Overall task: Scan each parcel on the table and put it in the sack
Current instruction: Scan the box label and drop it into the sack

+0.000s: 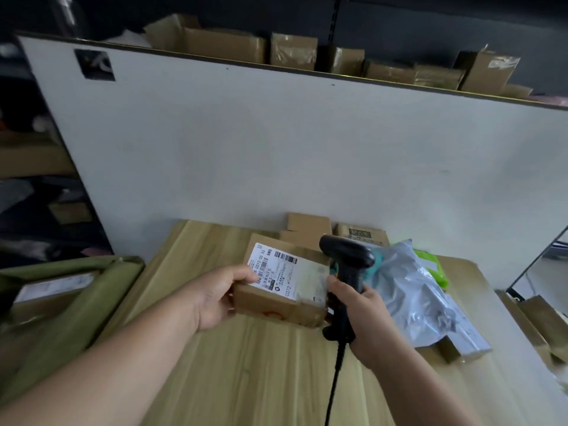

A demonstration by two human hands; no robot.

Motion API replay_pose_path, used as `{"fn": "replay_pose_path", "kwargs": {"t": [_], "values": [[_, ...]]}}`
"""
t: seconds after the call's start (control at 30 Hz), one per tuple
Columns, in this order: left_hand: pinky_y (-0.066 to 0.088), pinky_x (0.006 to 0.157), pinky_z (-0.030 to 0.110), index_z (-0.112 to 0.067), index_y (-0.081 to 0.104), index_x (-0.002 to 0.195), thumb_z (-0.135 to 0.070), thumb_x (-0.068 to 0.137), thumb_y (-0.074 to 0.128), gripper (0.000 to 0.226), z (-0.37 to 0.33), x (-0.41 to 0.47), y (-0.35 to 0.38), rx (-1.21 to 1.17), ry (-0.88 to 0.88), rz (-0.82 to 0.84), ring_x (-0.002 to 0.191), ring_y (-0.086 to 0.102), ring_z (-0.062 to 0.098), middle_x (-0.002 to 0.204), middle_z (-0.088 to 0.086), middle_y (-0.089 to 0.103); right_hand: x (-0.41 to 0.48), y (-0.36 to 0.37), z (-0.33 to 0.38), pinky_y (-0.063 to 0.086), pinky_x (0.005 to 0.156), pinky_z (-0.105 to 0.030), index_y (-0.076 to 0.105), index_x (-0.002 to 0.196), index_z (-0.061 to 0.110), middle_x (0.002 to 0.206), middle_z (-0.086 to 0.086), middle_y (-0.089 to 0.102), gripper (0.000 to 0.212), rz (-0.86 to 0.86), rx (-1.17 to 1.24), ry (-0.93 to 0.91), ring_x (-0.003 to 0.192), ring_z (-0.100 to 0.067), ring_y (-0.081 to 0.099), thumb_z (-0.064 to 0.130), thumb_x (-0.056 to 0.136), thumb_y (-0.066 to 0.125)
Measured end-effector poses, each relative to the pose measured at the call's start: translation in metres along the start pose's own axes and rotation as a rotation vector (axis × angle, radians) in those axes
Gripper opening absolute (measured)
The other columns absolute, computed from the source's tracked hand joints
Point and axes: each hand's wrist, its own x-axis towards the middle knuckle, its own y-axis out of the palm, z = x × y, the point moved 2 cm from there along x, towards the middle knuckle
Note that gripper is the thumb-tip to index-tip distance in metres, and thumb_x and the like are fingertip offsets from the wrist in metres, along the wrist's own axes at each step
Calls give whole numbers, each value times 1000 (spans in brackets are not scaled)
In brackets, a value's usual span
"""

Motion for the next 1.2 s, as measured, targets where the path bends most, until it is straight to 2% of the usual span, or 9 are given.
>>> {"fn": "replay_pose_path", "kwargs": {"t": [0.2, 0.33, 0.43, 0.5, 0.6, 0.67, 0.83, 0.97, 1.2], "values": [[45, 65, 29, -3, 64, 102, 11, 76, 56, 31, 17, -76, -87, -40, 104, -89, 81, 62, 24, 97, 15, 71, -63, 68, 1, 50, 48, -33, 62, 105, 6, 88, -13, 56, 24, 51, -239, -71, 66, -24, 52, 25, 91, 69], [50, 62, 28, -5, 58, 111, 15, 75, 60, 41, 16, -111, -149, -102, 208, -212, 75, 67, 22, 99, 14, 72, -103, 126, 3, 45, 46, -32, 60, 94, 11, 72, -6, 63, 19, 189, -344, -86, 66, -24, 61, 26, 90, 71], [50, 75, 36, -15, 46, 122, 10, 75, 67, 57, 15, -129, -191, -130, 249, -272, 90, 65, 25, 104, 9, 70, -129, 164, 0, 39, 43, -28, 56, 83, 11, 57, -1, 55, 21, 353, -396, -51, 46, -18, 52, 25, 90, 71], [45, 80, 39, -21, 52, 122, -2, 76, 72, 54, 16, -144, -221, -94, 233, -268, 95, 63, 27, 109, 7, 70, -146, 190, -2, 37, 43, -28, 54, 81, 10, 57, -1, 53, 26, 422, -477, -68, 44, -16, 47, 28, 91, 70], [39, 70, 32, -30, 65, 108, -23, 76, 76, 34, 19, -166, -258, -7, 177, -259, 76, 59, 23, 94, 1, 73, -164, 220, -4, 36, 43, -28, 57, 89, 5, 58, 0, 54, 37, 477, -562, -68, 46, -15, 46, 40, 91, 68], [46, 68, 33, -33, 69, 104, -28, 77, 75, 29, 22, -174, -280, 55, 154, -273, 83, 64, 23, 94, -1, 74, -172, 237, -7, 34, 46, -27, 61, 105, 5, 61, 0, 56, 51, 504, -587, -34, 48, -16, 47, 53, 88, 66], [48, 93, 47, -34, 75, 93, -32, 73, 76, 20, 31, -184, -320, 87, 98, -284, 98, 64, 25, 98, 2, 74, -186, 269, -18, 37, 46, -26, 62, 111, 6, 64, -4, 58, 95, 592, -685, 12, 49, -18, 49, 89, 66, 53], [52, 80, 42, -24, 69, 104, -35, 67, 81, 40, 34, -183, -342, 114, 68, -335, 93, 66, 27, 86, 3, 76, -192, 288, -24, 39, 45, -24, 62, 100, 4, 62, -5, 58, 95, 592, -720, -11, 46, -17, 49, 88, 59, 45], [51, 69, 37, -26, 69, 105, -31, 69, 79, 38, 31, -179, -358, 133, 70, -318, 85, 68, 24, 77, 2, 75, -197, 305, -24, 41, 47, -27, 61, 98, 4, 62, -5, 57, 92, 597, -709, 6, 47, -16, 48, 86, 63, 44]]}}
